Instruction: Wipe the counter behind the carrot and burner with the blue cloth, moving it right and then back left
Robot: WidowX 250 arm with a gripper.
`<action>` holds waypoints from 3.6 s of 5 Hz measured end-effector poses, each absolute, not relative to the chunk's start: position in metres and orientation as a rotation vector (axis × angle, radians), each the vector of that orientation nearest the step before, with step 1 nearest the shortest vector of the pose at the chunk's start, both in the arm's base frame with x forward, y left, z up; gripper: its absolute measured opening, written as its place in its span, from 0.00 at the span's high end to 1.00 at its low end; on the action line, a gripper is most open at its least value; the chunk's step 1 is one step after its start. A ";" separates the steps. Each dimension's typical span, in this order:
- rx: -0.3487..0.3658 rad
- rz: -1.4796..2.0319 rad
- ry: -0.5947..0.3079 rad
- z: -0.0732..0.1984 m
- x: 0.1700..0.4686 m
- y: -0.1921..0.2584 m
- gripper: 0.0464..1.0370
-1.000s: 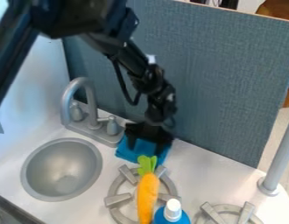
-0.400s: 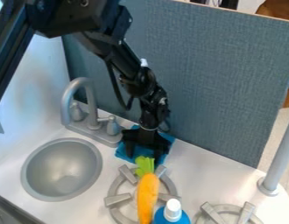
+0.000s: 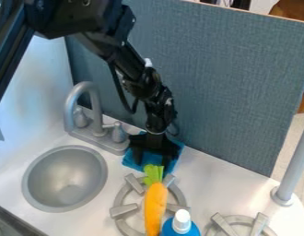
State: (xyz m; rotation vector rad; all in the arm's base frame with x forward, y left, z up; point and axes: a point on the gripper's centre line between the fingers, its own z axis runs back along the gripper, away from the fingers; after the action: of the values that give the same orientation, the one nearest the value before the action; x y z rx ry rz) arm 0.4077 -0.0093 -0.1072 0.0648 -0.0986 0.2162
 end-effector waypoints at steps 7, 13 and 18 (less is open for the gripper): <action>0.030 0.257 -0.098 -0.101 0.441 -0.004 0.04; -0.105 0.133 -0.111 -0.105 0.451 -0.094 0.04; -0.216 0.011 -0.139 -0.106 0.440 -0.157 0.04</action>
State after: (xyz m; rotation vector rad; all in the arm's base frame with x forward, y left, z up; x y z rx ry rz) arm 0.4402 -0.1571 -0.1060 -0.2159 -0.1386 0.0105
